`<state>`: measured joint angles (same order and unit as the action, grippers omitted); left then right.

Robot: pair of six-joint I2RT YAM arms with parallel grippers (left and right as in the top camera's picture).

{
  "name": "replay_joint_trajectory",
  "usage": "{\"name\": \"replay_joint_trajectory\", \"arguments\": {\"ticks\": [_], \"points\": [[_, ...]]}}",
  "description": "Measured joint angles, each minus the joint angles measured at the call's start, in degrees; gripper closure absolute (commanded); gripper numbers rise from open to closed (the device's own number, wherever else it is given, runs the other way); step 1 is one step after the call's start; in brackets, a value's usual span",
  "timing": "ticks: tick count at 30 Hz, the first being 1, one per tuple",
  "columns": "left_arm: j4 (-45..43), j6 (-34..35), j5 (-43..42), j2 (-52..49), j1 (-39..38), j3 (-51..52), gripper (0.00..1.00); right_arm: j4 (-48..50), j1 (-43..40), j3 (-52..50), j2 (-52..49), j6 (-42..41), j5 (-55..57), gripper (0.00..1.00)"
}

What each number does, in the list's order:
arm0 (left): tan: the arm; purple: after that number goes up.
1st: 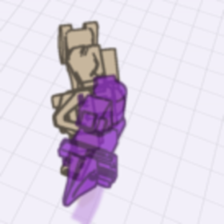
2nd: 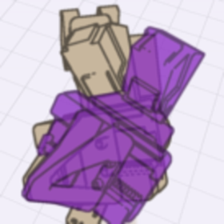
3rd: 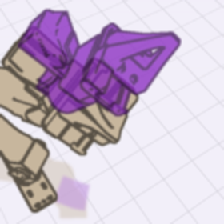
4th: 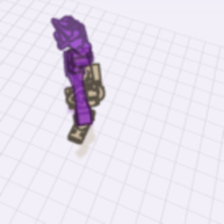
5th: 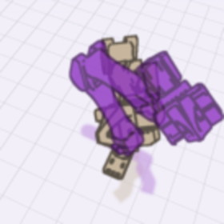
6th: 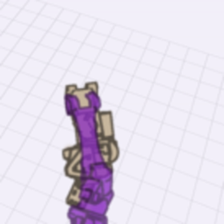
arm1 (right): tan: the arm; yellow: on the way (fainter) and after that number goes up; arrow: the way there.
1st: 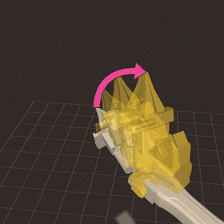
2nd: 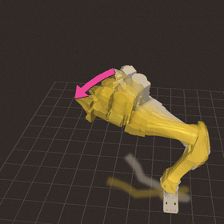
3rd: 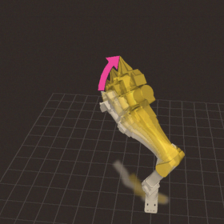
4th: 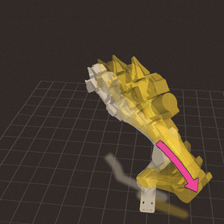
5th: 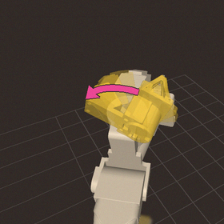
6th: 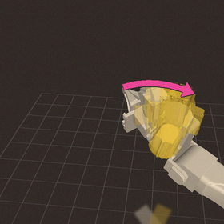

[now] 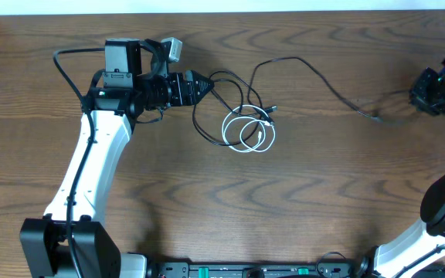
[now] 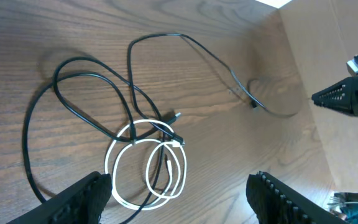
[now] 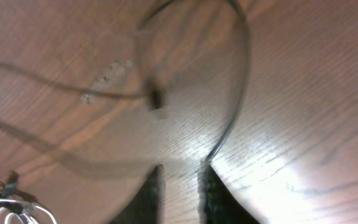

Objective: Untangle cables
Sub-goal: 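Release the black cable and raise the right gripper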

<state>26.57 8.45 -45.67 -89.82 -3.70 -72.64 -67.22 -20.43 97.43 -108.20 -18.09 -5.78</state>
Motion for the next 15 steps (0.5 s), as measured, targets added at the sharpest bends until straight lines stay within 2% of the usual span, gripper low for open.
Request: {"name": "replay_joint_trajectory", "arguments": {"ticks": [2, 4, 8, 11, 15], "points": [[0.0, 0.0, 0.3, 0.0, 0.0, 0.0, 0.26, 0.0, 0.0, 0.0, -0.3, 1.2, -0.3, 0.22], [0.0, 0.0, 0.7, 0.0, 0.0, 0.0, 0.25, 1.0, 0.3, 0.0, -0.3, 4.1, -2.8, 0.17], [0.0, 0.0, 1.0, 0.0, 0.0, 0.0, 0.25, 4.4, 2.8, 0.0, -0.3, 12.1, -11.3, 0.11], [0.0, 0.0, 1.0, 0.0, 0.0, 0.0, 0.25, 8.9, 9.1, 0.0, -0.3, 19.8, -16.1, 0.04], [0.0, 0.0, 1.0, 0.0, 0.0, 0.0, 0.25, 15.6, 17.0, 0.1, -2.4, 26.2, -14.0, 0.08]]}}
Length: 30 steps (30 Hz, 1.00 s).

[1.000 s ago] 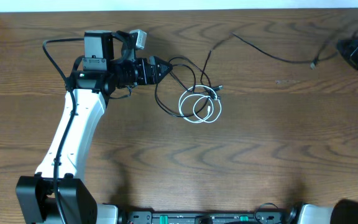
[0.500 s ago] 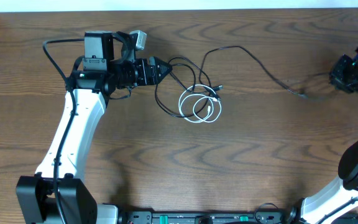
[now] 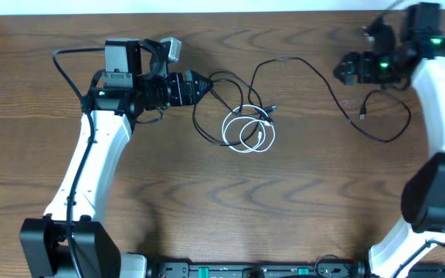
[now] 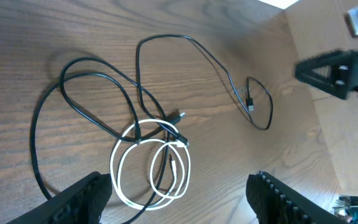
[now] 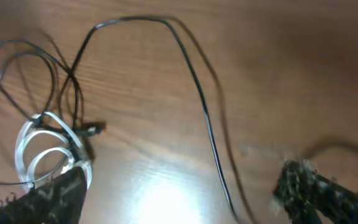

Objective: Untangle cables
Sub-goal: 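Release the black cable and raise the right gripper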

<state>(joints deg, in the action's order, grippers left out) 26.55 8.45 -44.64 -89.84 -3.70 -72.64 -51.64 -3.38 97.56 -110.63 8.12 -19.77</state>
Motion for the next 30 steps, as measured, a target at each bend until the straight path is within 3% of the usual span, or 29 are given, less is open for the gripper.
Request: {"name": "replay_joint_trajectory", "arguments": {"ticks": [6, 14, 20, 24, 27, 30], "points": [[0.0, 0.0, 0.0, 0.0, 0.0, 0.0, 0.25, 6.1, 3.5, 0.0, -10.5, 4.2, 2.7, 0.17], [0.0, -0.3, 0.0, 0.0, 0.0, 0.0, 0.25, 8.9, 3.4, 0.0, -16.8, 6.4, 3.1, 0.41], [0.0, -0.6, 0.0, 0.0, 0.0, 0.0, 0.26, 10.0, 3.4, 0.0, -17.6, 6.7, 3.1, 0.44], [0.0, -0.7, 0.0, 0.0, 0.0, 0.0, 0.25, 10.8, 3.4, 0.3, -19.3, 7.1, 3.3, 0.63], [0.1, -0.8, 0.0, 0.0, 0.0, 0.0, 0.26, 10.8, 3.4, 0.4, -19.8, 7.1, 3.6, 0.99], [0.0, -0.8, 0.0, 0.0, 0.0, 0.0, 0.26, 10.3, 3.4, 0.5, -19.9, 6.4, 3.6, 0.99]]}}
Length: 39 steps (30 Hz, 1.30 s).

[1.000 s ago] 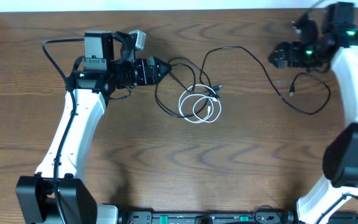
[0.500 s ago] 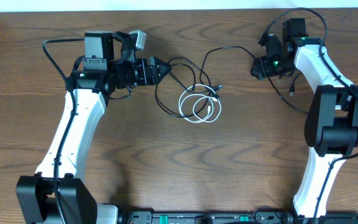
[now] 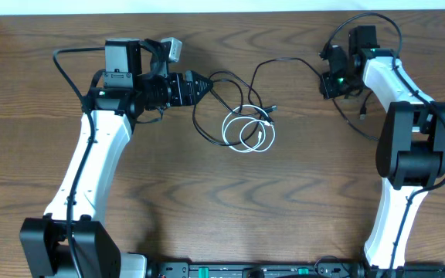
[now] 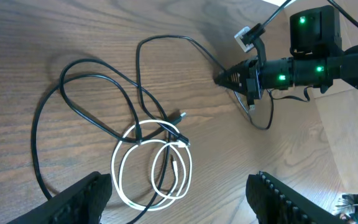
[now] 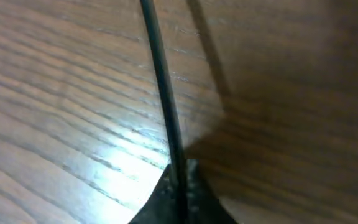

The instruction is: Untangle cables

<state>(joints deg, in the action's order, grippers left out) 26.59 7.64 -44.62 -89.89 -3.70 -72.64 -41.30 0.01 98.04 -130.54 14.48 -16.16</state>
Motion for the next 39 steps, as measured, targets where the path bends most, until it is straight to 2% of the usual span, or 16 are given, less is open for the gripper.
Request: {"name": "replay_joint_trajectory", "arguments": {"ticks": [6, 10, 16, 19, 25, 30, 31, 33, 35, 39], "points": [[0.0, 0.0, 0.0, 0.0, 0.0, 0.0, 0.25, -8.9, -1.9, 7.1, 1.2, -4.9, 0.3, 0.99], [0.0, 0.0, 0.0, 0.0, 0.0, 0.0, 0.25, -11.9, -5.8, 15.5, 9.2, -10.1, 0.5, 0.99], [0.0, 0.0, 0.0, 0.0, 0.0, 0.0, 0.26, -7.3, -18.1, 24.2, 26.8, -21.0, 1.1, 0.99], [0.0, 0.0, 0.0, 0.0, 0.0, 0.0, 0.25, -6.3, -25.7, 25.0, 30.1, -23.3, 1.4, 0.99], [0.0, 0.0, 0.0, 0.0, 0.0, 0.0, 0.26, -4.5, -32.9, 24.8, 24.8, -24.7, 0.2, 0.99], [-0.2, 0.0, 0.0, 0.0, 0.0, 0.0, 0.25, -0.4, -33.8, 24.3, 15.6, -24.5, -0.3, 0.99], [-0.2, 0.0, 0.0, 0.0, 0.0, 0.0, 0.25, 0.1, -33.7, 24.3, 13.6, -24.5, 0.1, 0.91], [-0.2, 0.0, 0.0, 0.0, 0.0, 0.0, 0.25, 0.2, -33.5, 24.3, 11.1, -24.2, 0.5, 0.60], [-0.2, 0.0, 0.0, 0.0, 0.0, 0.0, 0.25, -0.7, -33.5, 24.2, 8.1, -24.3, 1.1, 0.01], [-0.6, 0.0, 0.0, 0.0, 0.0, 0.0, 0.25, -4.6, -33.3, 23.7, 6.2, -24.1, 1.3, 0.01]]}}
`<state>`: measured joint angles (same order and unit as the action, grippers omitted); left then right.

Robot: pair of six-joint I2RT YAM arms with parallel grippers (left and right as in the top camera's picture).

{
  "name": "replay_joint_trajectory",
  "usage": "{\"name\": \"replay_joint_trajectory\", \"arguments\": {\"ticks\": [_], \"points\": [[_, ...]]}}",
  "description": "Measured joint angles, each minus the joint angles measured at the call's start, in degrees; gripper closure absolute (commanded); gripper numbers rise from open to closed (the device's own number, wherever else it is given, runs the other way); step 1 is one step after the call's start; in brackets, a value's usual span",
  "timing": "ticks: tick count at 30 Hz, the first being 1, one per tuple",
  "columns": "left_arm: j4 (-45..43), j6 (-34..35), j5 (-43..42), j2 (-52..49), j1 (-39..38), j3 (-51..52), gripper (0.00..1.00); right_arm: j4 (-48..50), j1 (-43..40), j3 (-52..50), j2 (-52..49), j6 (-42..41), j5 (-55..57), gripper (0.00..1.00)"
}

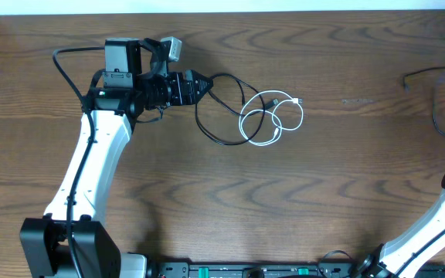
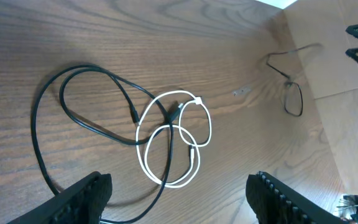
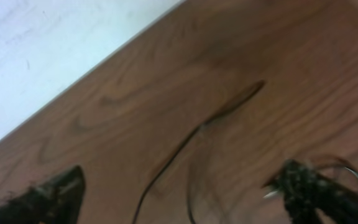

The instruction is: Untangle cables

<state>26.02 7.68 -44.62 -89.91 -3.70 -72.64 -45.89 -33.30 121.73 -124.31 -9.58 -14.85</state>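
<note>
A white cable coil (image 1: 273, 120) lies mid-table, crossed by a looping black cable (image 1: 219, 116) whose end runs to my left gripper (image 1: 201, 83). In the left wrist view the white coil (image 2: 173, 143) and the black loop (image 2: 86, 102) lie ahead of my left gripper (image 2: 179, 202), which is open with its jaws far apart. A second, thin black cable (image 1: 439, 100) lies apart at the far right edge. My right gripper (image 3: 179, 199) is open above that thin cable (image 3: 185, 149); the view is blurred.
The dark wood table (image 1: 230, 208) ends at a white strip (image 1: 222, 6) along the back. My right arm enters at the right edge. The left arm (image 1: 91, 170) crosses the left side.
My right gripper was shut on the thin black cable near the table's upper right-centre; it is open now at the far right. That cable lies free of the white coil, which shifted right.
The thin black cable first ran from the tangle to my right gripper at the far right. Then the gripper was open above the cable's loose end. Then it was shut on the cable nearer the tangle. Now that cable lies separate at the right edge. The left arm stayed put.
</note>
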Motion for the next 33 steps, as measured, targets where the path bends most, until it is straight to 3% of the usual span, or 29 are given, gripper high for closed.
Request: {"name": "replay_joint_trajectory", "arguments": {"ticks": [10, 25, 33], "points": [[-0.2, 0.0, 0.0, 0.0, 0.0, 0.0, 0.25, -12.5, 7.6, 0.0, 0.7, 0.3, -6.3, 0.01], [-0.1, 0.0, 0.0, 0.0, 0.0, 0.0, 0.26, -21.1, 37.2, 0.0, 0.9, 10.6, -6.1, 0.01], [-0.1, 0.0, 0.0, 0.0, 0.0, 0.0, 0.25, -23.6, 40.8, 0.0, 0.9, 11.4, -2.6, 0.01]]}}
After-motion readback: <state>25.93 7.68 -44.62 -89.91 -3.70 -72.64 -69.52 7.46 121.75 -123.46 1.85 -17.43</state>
